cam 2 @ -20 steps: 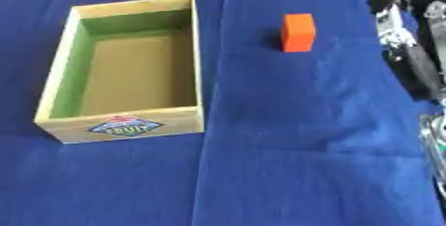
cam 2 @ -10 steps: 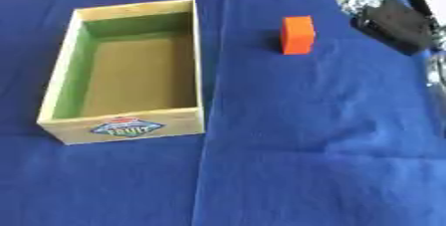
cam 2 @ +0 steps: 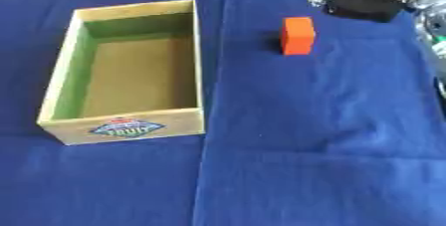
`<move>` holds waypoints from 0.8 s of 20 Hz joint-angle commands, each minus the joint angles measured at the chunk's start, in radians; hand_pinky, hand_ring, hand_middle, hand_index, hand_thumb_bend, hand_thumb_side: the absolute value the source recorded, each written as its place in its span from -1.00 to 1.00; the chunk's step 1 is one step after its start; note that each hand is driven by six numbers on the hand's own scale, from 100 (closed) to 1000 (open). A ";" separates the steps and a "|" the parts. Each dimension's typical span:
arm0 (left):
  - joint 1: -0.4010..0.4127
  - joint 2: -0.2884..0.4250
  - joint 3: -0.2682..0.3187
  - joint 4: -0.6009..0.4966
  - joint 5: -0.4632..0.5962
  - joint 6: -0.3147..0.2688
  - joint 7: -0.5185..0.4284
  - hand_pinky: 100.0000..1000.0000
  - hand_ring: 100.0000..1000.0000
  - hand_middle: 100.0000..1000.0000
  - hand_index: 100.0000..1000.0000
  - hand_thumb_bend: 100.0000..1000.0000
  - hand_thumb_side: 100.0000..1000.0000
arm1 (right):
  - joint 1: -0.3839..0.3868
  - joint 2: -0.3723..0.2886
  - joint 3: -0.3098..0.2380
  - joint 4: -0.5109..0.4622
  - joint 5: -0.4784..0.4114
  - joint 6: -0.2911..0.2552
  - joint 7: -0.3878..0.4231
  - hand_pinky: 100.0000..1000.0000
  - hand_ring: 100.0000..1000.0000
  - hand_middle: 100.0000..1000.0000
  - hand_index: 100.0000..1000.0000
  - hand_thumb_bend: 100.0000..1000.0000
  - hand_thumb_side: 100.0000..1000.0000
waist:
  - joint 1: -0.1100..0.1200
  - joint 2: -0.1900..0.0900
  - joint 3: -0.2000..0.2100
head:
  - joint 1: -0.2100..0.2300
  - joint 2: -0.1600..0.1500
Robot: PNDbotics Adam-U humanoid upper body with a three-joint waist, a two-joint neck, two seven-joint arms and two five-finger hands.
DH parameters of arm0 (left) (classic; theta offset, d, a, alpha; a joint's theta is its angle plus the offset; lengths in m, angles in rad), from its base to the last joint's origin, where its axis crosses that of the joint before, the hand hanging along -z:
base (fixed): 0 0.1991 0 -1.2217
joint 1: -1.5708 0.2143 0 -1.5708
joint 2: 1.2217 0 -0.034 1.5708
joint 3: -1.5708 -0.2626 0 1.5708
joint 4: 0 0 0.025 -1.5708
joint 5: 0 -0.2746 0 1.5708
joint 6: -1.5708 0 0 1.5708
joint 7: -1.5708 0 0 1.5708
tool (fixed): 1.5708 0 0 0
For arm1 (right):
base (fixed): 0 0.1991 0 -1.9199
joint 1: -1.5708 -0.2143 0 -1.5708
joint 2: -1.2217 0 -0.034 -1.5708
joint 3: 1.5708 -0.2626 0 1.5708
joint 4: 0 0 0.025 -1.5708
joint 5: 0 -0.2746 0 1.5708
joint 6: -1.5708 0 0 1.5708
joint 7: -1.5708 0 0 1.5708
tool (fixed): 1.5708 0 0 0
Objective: Pick up objects on the table and place them in the box.
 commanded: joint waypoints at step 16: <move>-0.006 0.032 -0.014 -0.018 0.003 0.006 -0.016 0.17 0.58 0.50 0.48 -1.00 0.96 | -0.194 -0.020 0.124 0.391 0.205 -0.248 0.235 0.88 0.84 0.81 1.00 -0.22 0.51 | -0.006 -0.028 0.009 | -0.017 -0.013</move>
